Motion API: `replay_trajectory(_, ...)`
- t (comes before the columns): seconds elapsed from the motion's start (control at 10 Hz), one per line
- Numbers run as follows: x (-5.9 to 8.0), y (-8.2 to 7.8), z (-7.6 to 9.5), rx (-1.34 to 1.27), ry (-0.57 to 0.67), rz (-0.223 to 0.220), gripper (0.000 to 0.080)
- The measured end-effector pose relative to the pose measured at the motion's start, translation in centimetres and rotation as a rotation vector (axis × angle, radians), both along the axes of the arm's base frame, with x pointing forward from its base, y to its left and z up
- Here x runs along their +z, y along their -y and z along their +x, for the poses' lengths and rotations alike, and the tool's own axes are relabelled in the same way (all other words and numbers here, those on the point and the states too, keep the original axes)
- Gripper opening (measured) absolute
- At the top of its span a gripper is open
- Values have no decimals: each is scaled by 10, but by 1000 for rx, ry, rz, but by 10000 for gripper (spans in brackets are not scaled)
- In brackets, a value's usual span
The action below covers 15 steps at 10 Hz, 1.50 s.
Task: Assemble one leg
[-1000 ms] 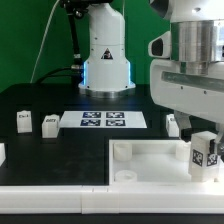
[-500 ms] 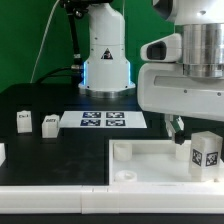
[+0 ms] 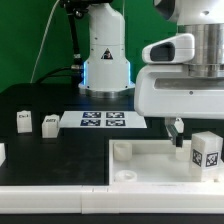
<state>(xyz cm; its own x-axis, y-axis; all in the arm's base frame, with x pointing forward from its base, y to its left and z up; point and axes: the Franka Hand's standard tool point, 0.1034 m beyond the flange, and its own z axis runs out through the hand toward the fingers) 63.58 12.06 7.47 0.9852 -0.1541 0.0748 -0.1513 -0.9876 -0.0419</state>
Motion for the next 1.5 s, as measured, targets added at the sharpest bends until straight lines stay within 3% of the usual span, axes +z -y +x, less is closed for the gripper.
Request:
replay_trajectory(0.3,0,1,0,252,7,-33,649)
replay_trajectory(0.5,0,2,0,262,7,-37,649)
replay_trajectory(0.7,0,3,0,245,7,-36,374)
replay_trajectory(0.8,0,2,0,190,6,-29,291)
replay_trajectory(1.2,0,0,-1,-204,-6,0,291)
replay_trajectory(1.5,1,16,-4,-475,-11,-39,291)
